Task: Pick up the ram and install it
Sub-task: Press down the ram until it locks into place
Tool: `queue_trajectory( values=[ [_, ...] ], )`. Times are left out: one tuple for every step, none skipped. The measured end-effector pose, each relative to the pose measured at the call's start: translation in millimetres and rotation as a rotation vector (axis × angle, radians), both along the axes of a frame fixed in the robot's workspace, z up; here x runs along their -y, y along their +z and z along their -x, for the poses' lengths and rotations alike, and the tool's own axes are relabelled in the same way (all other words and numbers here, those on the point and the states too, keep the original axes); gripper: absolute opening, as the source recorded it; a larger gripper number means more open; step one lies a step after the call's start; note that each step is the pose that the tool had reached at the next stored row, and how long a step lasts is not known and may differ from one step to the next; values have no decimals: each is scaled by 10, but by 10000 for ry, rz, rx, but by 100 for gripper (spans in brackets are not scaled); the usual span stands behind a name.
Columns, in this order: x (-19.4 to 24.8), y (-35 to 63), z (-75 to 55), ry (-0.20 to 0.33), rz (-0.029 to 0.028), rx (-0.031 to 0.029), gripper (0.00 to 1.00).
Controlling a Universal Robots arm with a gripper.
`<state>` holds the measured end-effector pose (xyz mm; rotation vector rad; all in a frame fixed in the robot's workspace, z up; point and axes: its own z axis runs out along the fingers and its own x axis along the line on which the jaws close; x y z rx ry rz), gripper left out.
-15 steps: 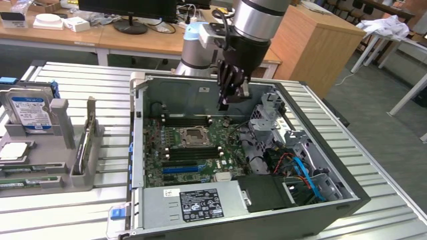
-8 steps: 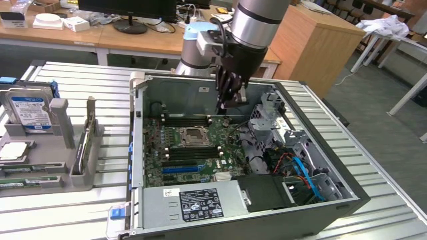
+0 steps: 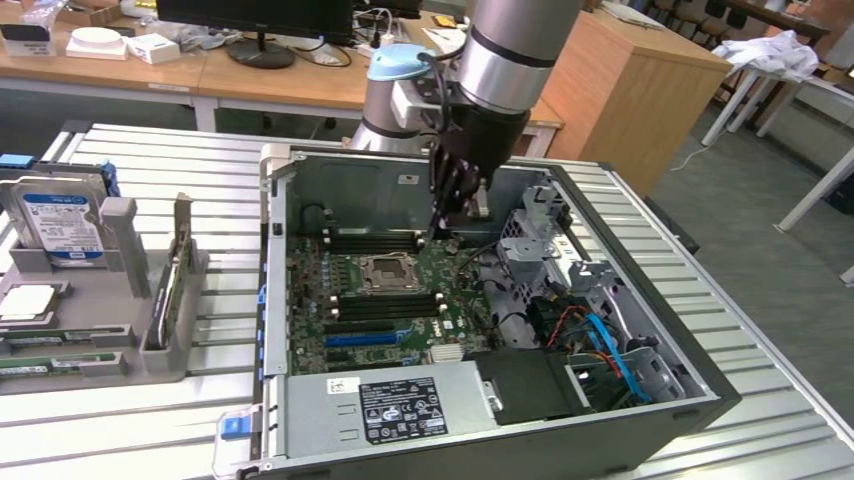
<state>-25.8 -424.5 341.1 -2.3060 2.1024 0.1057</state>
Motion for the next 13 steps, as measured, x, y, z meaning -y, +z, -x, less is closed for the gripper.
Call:
queue_trajectory(
  values=[
    [0,-18,0,0,1,0,10],
    [1,-36,0,0,1,0,10],
    [3,-54,0,1,1,0,10],
    [5,-72,0,1,2,-1,10],
    [7,-90,0,1,2,-1,10],
    [10,-108,0,0,1,0,10],
    [12,-127,0,0,1,0,10],
    [14,-145,0,0,1,0,10],
    [16,-164,0,0,1,0,10],
    [18,-182,0,0,1,0,10],
    [19,-200,0,0,0,0,10],
    [21,-218,0,0,1,0,10],
    [25,-254,0,0,1,0,10]
  ],
)
